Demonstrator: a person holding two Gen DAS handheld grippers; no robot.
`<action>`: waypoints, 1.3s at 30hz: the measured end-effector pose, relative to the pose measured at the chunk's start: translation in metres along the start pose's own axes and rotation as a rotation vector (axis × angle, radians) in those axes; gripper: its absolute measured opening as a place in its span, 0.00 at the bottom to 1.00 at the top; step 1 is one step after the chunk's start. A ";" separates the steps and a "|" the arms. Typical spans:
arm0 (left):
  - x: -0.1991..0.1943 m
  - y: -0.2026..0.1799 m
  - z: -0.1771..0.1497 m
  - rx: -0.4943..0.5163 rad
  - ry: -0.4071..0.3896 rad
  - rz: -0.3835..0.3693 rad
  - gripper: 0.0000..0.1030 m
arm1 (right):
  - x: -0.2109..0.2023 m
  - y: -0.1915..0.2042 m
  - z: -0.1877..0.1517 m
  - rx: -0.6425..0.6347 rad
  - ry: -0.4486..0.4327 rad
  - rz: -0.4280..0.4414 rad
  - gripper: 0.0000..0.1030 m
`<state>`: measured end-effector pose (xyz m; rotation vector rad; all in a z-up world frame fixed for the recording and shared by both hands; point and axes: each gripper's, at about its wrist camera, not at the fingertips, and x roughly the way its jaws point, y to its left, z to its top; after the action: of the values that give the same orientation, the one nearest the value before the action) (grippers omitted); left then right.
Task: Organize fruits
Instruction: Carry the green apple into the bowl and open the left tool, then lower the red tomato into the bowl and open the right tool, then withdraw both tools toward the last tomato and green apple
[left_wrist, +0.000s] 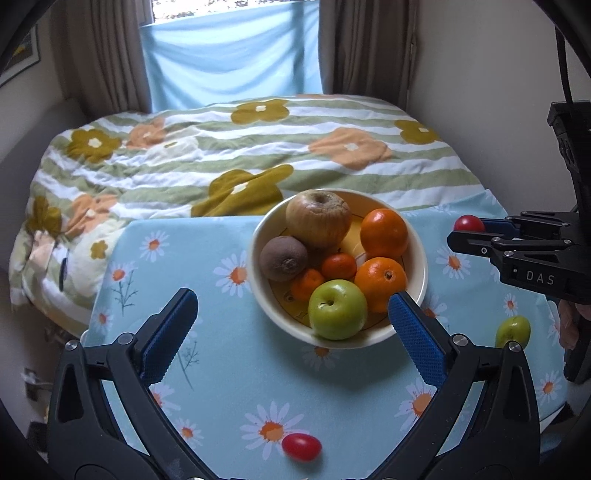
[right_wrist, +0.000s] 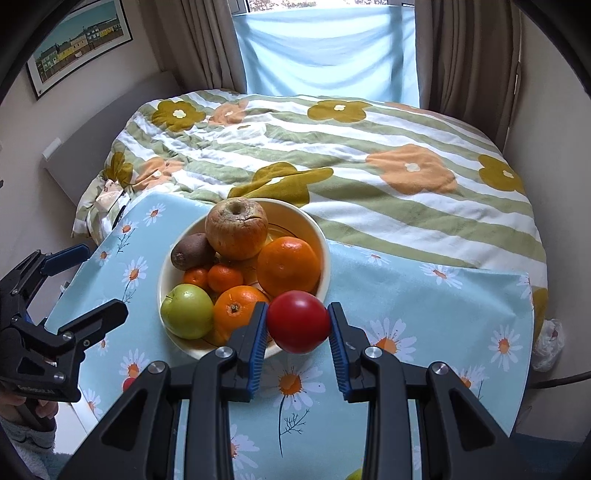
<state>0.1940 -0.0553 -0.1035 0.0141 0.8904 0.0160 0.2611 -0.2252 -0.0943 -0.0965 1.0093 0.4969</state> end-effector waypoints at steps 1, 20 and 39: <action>-0.002 0.003 -0.002 -0.008 0.004 0.007 1.00 | 0.004 0.001 0.001 -0.006 0.005 0.005 0.29; 0.009 0.017 -0.024 -0.127 0.082 0.072 1.00 | 0.054 0.004 0.003 -0.070 0.088 0.077 0.42; -0.046 0.017 -0.011 -0.079 -0.044 0.063 1.00 | -0.017 0.009 0.005 -0.016 -0.063 0.049 1.00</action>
<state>0.1561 -0.0392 -0.0748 -0.0315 0.8442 0.1092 0.2534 -0.2221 -0.0759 -0.0700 0.9483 0.5501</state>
